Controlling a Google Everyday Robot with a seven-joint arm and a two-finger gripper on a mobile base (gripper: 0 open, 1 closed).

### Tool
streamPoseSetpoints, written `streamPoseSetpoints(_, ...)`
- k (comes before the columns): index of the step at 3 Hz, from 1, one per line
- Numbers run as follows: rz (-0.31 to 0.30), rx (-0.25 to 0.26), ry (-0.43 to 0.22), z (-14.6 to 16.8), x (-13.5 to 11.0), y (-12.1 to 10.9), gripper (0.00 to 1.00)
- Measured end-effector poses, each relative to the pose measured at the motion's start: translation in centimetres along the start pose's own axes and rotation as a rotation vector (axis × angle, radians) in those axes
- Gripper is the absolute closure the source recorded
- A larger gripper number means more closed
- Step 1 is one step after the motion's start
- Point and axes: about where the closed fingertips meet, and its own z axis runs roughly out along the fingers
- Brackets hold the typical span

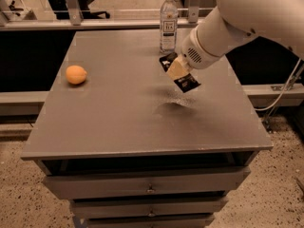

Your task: Move rxbar chocolate near blue plastic bottle

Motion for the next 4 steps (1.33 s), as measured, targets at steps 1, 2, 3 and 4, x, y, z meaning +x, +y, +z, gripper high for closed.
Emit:
streamPoseSetpoints(1, 0.005, 0.053, -0.019, 2.0, -1.1, -5.1, 1.0)
streamPoseSetpoints(2, 0.001, 0.092, -0.002, 4.5, -2.0, -9.3, 1.0)
streamPoseSetpoints(3, -0.006, 0.117, 0.033, 6.7, -2.2, -12.4, 1.0)
streamPoseSetpoints(4, -0.014, 0.125, 0.056, 8.1, -2.0, -14.1, 1.0)
